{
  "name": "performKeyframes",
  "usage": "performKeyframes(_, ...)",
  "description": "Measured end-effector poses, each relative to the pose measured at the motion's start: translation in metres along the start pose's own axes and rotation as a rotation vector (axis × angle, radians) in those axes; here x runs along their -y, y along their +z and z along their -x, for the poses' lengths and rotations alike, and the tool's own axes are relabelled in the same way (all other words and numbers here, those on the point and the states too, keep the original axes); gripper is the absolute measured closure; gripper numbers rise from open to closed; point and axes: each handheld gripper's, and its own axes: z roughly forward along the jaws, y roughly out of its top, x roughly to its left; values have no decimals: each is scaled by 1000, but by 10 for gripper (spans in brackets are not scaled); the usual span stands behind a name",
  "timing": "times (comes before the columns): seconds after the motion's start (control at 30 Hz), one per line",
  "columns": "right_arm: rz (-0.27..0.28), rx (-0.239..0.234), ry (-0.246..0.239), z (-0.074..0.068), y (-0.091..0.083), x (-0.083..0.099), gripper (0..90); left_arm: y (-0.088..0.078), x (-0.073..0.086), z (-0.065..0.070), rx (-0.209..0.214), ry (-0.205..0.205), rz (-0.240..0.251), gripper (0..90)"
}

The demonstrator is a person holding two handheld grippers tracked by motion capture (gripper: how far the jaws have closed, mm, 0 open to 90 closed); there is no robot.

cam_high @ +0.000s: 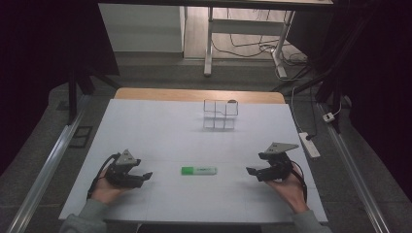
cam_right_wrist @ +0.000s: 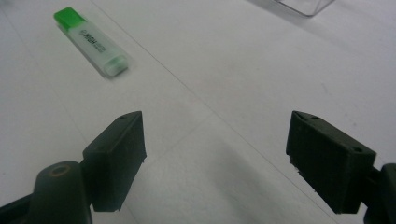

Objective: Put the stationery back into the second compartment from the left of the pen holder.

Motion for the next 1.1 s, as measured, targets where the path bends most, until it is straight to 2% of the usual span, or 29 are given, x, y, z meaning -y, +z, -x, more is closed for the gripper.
performKeyframes(0.4,4,-67,-57,-14,9,-19,195,0,0,-3,-2,-15,5,284)
performKeyframes(0.6,5,-85,-84,-21,13,-28,197,2,-1,-4,-1,-15,4,282)
performKeyframes(1.1,-27,-158,-138,-35,33,-52,199,0,-1,-5,-5,-19,3,282)
